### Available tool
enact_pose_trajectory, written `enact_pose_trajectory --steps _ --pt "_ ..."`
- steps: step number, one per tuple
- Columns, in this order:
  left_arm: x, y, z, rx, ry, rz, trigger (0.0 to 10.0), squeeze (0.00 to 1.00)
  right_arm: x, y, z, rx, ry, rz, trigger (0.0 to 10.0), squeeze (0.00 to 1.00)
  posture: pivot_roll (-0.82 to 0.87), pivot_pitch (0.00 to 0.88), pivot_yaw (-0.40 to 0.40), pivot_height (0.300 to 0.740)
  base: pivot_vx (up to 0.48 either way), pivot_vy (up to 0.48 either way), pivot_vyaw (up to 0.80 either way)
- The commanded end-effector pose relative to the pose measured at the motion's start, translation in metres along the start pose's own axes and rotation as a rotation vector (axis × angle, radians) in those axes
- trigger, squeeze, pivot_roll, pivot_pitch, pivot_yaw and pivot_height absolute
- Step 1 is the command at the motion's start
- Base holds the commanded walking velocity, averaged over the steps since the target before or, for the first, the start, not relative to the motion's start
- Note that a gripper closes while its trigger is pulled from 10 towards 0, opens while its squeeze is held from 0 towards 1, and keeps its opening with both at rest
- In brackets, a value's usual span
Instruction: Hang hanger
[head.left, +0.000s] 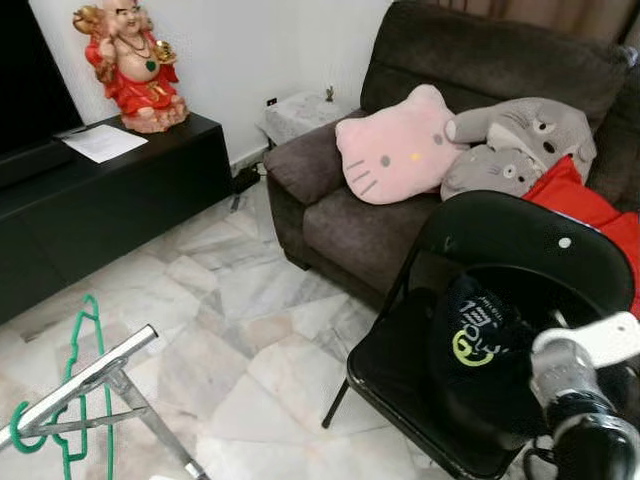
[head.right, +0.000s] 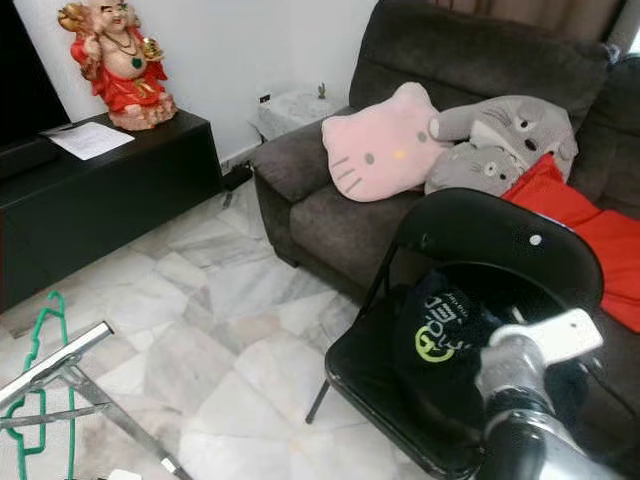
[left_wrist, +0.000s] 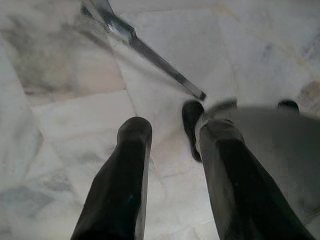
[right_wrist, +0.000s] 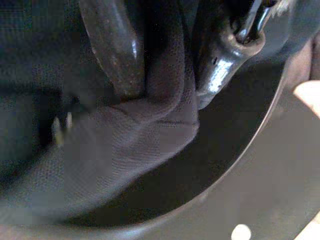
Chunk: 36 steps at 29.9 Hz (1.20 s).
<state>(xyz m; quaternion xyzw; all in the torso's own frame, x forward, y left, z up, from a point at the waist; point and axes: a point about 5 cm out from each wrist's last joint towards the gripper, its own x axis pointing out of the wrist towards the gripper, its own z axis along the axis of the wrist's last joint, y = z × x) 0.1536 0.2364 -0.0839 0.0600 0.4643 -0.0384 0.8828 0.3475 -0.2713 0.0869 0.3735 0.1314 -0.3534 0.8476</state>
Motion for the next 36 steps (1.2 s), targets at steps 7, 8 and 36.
enact_pose_trajectory --steps 7,8,36 --pt "-0.004 0.002 -0.014 -0.002 0.058 -0.007 10.0 0.00 -0.001 -0.015 -0.016 -0.009 0.033 -0.016 10.0 0.13 0.02 0.058 0.003 0.740 0.000 0.000 0.00" --pt "-0.004 0.002 -0.014 -0.002 0.058 -0.007 10.0 0.00 -0.001 -0.015 -0.016 -0.009 0.033 -0.016 10.0 0.13 0.02 0.058 0.003 0.740 0.000 0.000 0.00" --pt "-0.005 0.002 -0.017 -0.001 0.065 -0.013 10.0 0.00 -0.044 -0.020 0.003 0.071 -0.084 -0.097 10.0 0.00 -0.01 0.041 -0.013 0.740 0.000 0.000 0.00"
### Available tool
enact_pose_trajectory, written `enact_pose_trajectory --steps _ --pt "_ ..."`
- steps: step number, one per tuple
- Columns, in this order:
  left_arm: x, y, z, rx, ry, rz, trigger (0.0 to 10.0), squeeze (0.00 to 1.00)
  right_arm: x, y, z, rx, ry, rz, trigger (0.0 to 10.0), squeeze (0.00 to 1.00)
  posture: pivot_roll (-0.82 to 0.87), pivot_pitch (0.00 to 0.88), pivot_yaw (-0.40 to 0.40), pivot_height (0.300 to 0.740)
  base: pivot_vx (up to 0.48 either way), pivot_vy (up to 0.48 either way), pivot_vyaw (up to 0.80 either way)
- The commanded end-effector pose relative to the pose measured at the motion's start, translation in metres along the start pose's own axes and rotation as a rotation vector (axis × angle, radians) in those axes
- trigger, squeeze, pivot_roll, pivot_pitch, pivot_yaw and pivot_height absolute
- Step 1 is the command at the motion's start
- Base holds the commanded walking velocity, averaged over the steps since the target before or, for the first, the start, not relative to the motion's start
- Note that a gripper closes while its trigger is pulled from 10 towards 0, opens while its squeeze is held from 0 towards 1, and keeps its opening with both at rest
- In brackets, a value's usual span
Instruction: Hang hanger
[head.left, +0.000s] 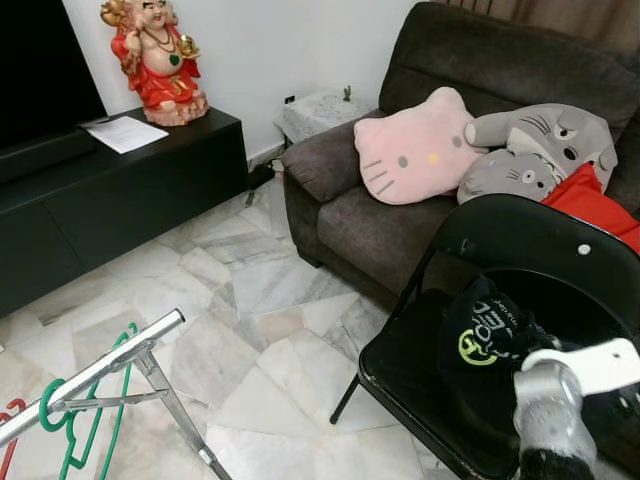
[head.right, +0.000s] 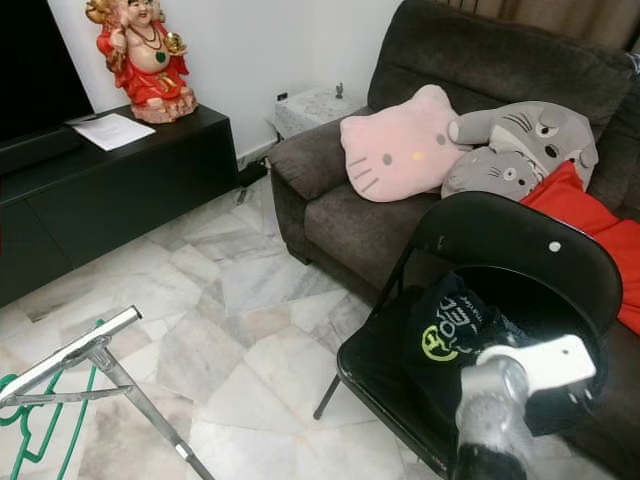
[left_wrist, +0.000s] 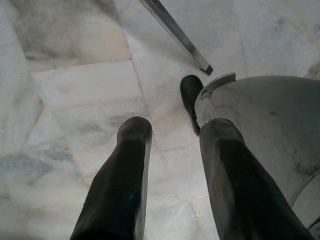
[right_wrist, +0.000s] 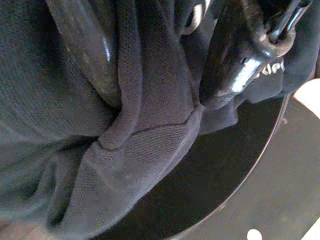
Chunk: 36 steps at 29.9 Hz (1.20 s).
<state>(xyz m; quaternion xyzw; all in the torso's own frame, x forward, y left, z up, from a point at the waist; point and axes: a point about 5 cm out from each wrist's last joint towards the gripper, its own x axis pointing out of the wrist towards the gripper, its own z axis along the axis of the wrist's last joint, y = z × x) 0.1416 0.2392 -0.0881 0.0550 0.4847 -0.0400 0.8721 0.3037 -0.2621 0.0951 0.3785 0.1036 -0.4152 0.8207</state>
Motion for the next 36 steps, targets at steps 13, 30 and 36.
enact_pose_trajectory --steps 13,30,36 --pt "-0.001 0.002 -0.002 0.014 0.017 0.006 10.0 0.00 0.004 0.014 0.023 0.077 0.026 0.062 10.0 0.00 -0.01 0.046 -0.005 0.740 0.000 0.000 0.00" --pt "0.000 0.002 0.000 0.015 0.019 0.003 10.0 0.00 0.012 0.062 0.010 -0.107 0.106 0.264 10.0 0.00 -0.01 0.052 -0.001 0.740 0.000 0.000 0.00" --pt "0.000 0.001 -0.001 0.013 0.022 -0.003 10.0 0.00 0.020 0.031 -0.014 -0.147 0.187 0.163 10.0 0.00 -0.01 0.055 -0.001 0.740 0.000 0.000 0.00"
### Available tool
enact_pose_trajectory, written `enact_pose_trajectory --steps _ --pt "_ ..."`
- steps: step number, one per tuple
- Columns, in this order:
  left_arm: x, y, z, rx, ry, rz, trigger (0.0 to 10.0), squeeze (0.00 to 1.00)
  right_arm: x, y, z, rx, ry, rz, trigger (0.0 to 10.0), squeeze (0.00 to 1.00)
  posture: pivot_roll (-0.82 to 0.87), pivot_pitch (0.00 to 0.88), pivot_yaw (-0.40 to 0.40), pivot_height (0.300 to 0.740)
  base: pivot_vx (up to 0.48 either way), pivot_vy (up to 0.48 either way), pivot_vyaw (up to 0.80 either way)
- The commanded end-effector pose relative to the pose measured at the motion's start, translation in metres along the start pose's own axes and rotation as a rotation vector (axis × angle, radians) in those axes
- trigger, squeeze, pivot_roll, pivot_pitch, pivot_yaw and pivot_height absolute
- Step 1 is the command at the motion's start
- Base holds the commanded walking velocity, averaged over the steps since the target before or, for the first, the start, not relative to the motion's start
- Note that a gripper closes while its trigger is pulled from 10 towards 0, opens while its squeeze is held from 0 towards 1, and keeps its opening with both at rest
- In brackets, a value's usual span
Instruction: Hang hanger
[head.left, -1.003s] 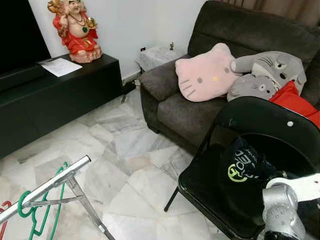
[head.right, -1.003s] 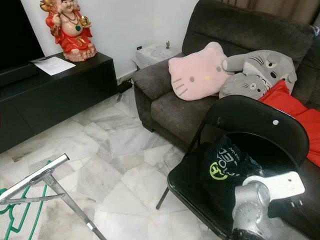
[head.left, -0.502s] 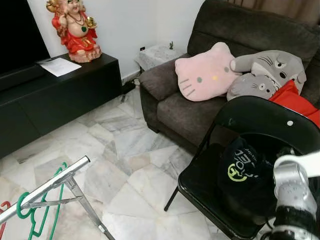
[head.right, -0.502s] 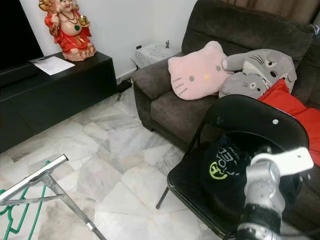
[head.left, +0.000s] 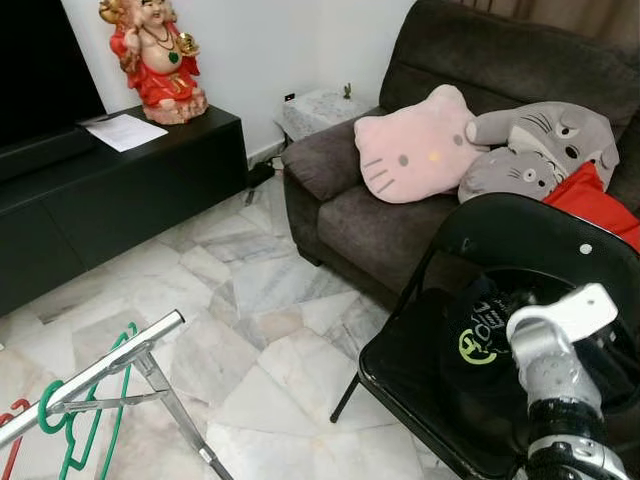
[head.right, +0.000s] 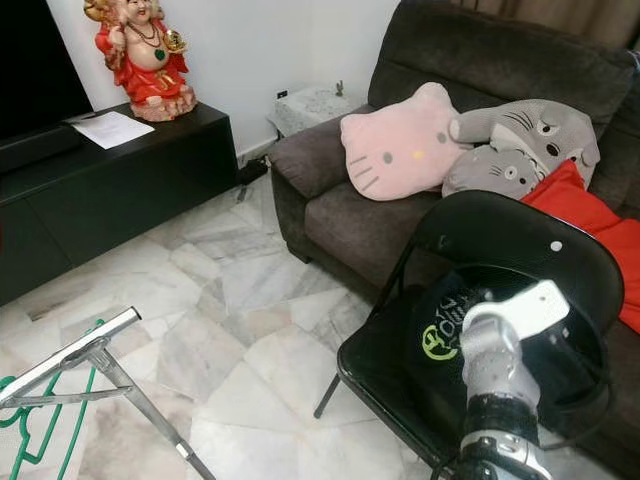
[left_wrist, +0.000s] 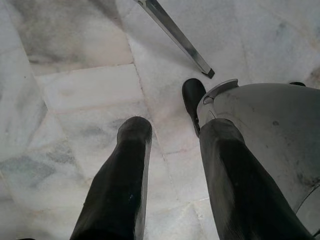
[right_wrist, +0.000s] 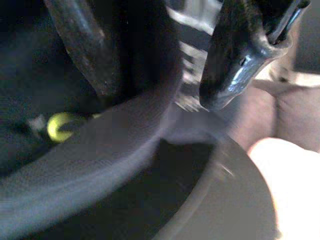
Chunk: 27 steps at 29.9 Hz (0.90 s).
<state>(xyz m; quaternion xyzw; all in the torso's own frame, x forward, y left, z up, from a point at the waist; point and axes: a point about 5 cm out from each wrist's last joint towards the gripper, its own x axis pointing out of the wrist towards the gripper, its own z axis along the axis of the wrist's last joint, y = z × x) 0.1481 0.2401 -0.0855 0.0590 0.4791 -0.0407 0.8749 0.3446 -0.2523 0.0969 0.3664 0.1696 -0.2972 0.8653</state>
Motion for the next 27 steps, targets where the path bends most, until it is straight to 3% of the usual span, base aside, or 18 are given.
enact_pose_trajectory --steps 1,10,13,14,15,16,27 --pt "-0.001 -0.001 -0.007 0.005 0.035 -0.007 10.0 0.00 0.001 -0.005 -0.004 -0.015 0.010 -0.016 10.0 0.00 -0.01 0.055 -0.001 0.740 0.000 0.000 0.00" --pt "-0.001 -0.002 -0.008 0.003 0.040 -0.015 10.0 0.00 -0.004 -0.001 -0.006 -0.210 -0.029 0.049 10.0 0.00 -0.01 0.055 -0.005 0.740 0.000 0.000 0.00" --pt "-0.001 -0.002 -0.008 0.001 0.040 -0.016 10.0 0.00 -0.007 -0.004 -0.004 -0.042 -0.007 0.030 10.0 0.00 -0.01 0.055 -0.006 0.740 0.000 0.000 0.00" --pt "-0.001 -0.002 -0.008 0.001 0.040 -0.016 10.0 0.00 -0.007 -0.004 -0.004 -0.042 -0.007 0.030 10.0 0.00 -0.01 0.055 -0.006 0.740 0.000 0.000 0.00" --pt "-0.001 -0.002 -0.009 0.001 0.041 -0.017 10.0 0.00 -0.011 -0.003 -0.001 0.094 -0.005 0.033 10.0 0.00 -0.02 0.056 -0.007 0.740 0.000 0.000 0.00" --pt "-0.001 -0.002 -0.009 0.001 0.042 -0.017 10.0 0.00 -0.013 -0.003 0.000 0.128 -0.009 0.031 10.0 0.00 -0.02 0.055 -0.007 0.740 0.000 0.000 0.00" --pt "-0.002 -0.003 -0.010 0.001 0.046 -0.023 10.0 0.00 -0.040 -0.009 0.009 0.234 -0.037 -0.021 10.0 0.00 -0.02 0.052 -0.011 0.740 0.000 0.000 0.00"
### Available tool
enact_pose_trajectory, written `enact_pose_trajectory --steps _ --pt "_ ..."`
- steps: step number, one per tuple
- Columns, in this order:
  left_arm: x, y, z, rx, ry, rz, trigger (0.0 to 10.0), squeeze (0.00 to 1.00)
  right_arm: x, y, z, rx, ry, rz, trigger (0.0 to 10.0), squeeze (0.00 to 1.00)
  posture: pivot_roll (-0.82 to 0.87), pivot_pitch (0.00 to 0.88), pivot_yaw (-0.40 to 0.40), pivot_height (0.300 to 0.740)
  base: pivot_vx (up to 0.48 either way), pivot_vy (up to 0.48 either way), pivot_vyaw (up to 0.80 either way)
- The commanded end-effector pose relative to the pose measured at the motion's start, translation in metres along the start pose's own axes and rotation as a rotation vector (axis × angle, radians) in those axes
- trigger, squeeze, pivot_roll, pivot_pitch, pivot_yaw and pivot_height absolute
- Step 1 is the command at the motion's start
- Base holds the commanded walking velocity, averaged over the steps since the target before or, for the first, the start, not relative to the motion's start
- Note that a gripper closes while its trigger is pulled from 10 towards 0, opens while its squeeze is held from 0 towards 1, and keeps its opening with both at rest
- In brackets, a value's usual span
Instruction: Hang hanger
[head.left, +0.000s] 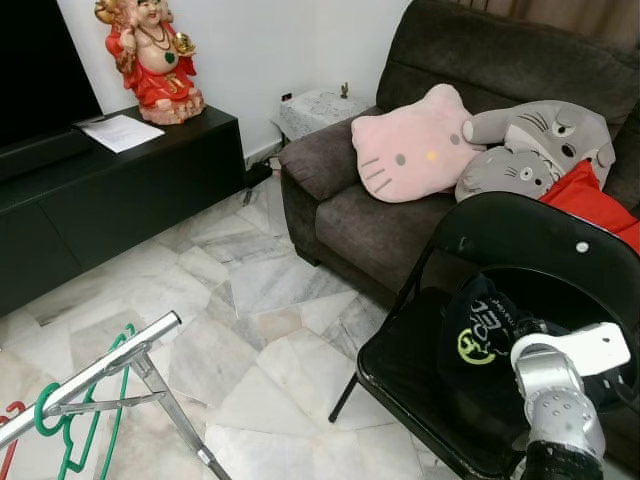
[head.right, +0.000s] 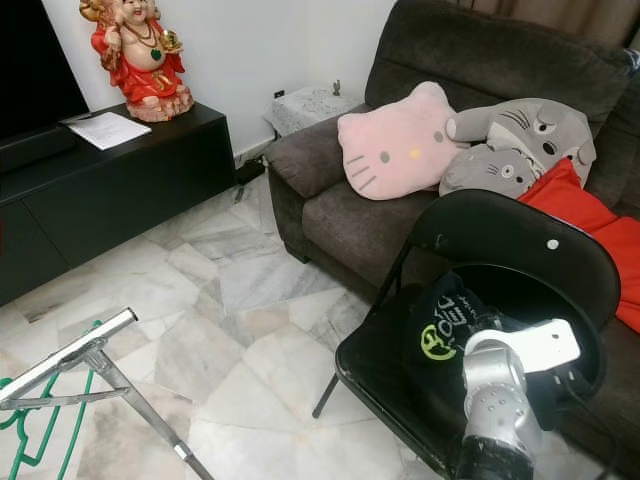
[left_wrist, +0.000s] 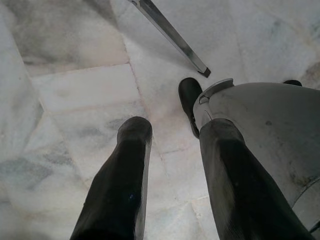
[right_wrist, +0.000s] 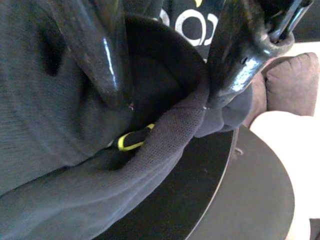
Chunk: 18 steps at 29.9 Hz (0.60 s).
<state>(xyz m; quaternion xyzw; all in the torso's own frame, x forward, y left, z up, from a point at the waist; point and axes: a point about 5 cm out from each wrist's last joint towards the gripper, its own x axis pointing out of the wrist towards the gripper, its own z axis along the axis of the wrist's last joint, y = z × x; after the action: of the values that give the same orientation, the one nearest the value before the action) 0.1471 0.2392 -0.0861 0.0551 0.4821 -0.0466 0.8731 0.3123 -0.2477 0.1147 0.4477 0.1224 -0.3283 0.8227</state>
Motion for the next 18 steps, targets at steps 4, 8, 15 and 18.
enact_pose_trajectory --steps 4,8,15,18 --pt "-0.001 -0.002 -0.009 0.002 0.041 -0.011 10.0 0.00 -0.010 -0.001 0.001 0.049 0.027 -0.015 10.0 0.00 -0.02 0.049 -0.013 0.740 0.000 0.000 0.00" --pt "-0.001 -0.002 -0.009 0.002 0.042 -0.011 10.0 0.00 -0.014 -0.004 0.002 0.037 0.017 -0.025 10.0 0.00 -0.02 0.046 -0.014 0.740 0.000 0.000 0.00" --pt "-0.001 -0.001 -0.009 0.005 0.042 -0.008 10.0 0.00 -0.033 -0.002 0.013 -0.076 -0.068 -0.003 10.0 0.00 -0.03 0.042 -0.013 0.740 0.000 0.000 0.00" --pt "-0.001 -0.001 -0.009 0.006 0.042 -0.008 10.0 0.00 -0.042 -0.003 0.021 -0.154 -0.144 0.011 10.0 0.00 -0.03 0.042 -0.013 0.740 0.000 0.000 0.00"
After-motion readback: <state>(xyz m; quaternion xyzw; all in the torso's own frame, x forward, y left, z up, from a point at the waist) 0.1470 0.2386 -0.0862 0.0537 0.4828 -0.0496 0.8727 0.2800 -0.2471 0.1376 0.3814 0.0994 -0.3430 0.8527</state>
